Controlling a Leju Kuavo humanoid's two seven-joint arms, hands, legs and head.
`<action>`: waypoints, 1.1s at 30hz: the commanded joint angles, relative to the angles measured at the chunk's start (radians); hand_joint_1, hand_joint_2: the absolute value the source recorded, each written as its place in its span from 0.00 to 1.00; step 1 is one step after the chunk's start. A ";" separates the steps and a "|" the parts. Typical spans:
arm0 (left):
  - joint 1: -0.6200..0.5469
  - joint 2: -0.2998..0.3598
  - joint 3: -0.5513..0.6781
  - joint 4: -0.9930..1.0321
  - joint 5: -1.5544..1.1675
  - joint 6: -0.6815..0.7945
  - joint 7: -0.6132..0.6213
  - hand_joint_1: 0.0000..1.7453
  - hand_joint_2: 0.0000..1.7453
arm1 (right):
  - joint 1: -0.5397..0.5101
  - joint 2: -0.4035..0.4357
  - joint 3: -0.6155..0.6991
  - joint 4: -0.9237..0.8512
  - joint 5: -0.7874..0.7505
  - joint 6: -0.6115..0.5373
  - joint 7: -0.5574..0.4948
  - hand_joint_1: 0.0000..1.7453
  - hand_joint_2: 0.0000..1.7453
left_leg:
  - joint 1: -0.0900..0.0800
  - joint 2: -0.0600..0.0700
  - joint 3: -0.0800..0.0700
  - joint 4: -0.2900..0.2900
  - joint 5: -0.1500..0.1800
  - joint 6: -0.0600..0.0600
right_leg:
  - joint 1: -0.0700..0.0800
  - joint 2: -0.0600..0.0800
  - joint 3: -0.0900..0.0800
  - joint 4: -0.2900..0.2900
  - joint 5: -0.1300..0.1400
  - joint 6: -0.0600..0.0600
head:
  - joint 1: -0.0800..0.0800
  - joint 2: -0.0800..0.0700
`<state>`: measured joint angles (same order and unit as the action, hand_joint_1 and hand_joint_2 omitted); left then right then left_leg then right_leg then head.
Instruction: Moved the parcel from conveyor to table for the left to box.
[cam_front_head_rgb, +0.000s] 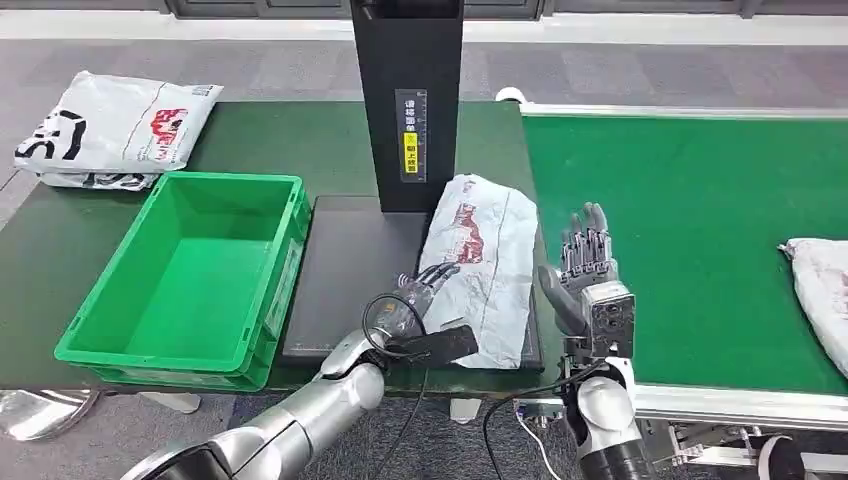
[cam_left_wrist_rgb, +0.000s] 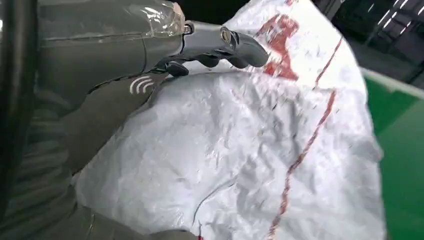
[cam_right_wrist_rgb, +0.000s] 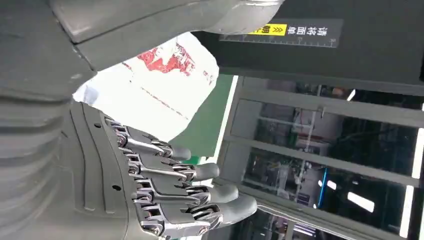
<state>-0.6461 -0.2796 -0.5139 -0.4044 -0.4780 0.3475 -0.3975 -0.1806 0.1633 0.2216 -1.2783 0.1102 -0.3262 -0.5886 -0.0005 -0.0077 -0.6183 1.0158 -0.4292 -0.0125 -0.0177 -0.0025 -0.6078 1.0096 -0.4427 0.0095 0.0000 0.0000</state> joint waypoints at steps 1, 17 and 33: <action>-0.052 0.053 -0.124 0.116 -0.065 -0.102 0.114 0.00 1.00 | -0.064 -0.010 0.021 0.107 -0.003 0.019 0.005 0.00 1.00 | 0.001 0.003 0.003 -0.001 -0.001 0.000 | 0.001 0.003 0.002 -0.001 0.000 -0.001 | 0.000 0.000; -0.041 0.061 0.000 0.073 -0.045 -0.061 0.090 1.00 1.00 | -0.046 -0.011 0.046 0.077 0.011 0.043 0.042 0.00 1.00 | 0.001 0.003 0.005 -0.001 -0.001 0.000 | 0.001 0.003 0.005 -0.002 0.001 -0.001 | 0.000 0.000; -0.023 0.075 0.268 -0.209 0.122 0.141 -0.171 1.00 1.00 | -0.039 -0.012 0.039 0.083 0.022 0.012 0.068 0.00 1.00 | 0.002 0.003 0.004 -0.001 -0.001 0.000 | 0.002 0.002 0.005 -0.003 0.001 -0.001 | 0.000 0.000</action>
<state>-0.6697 -0.2407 -0.4375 -0.4258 -0.3696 0.3125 -0.5112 -0.1945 0.1675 0.2289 -1.2493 0.1396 -0.2941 -0.5268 -0.0004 -0.0080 -0.6165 1.0157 -0.4289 -0.0125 -0.0175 -0.0028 -0.6057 1.0097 -0.4426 0.0094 0.0000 0.0000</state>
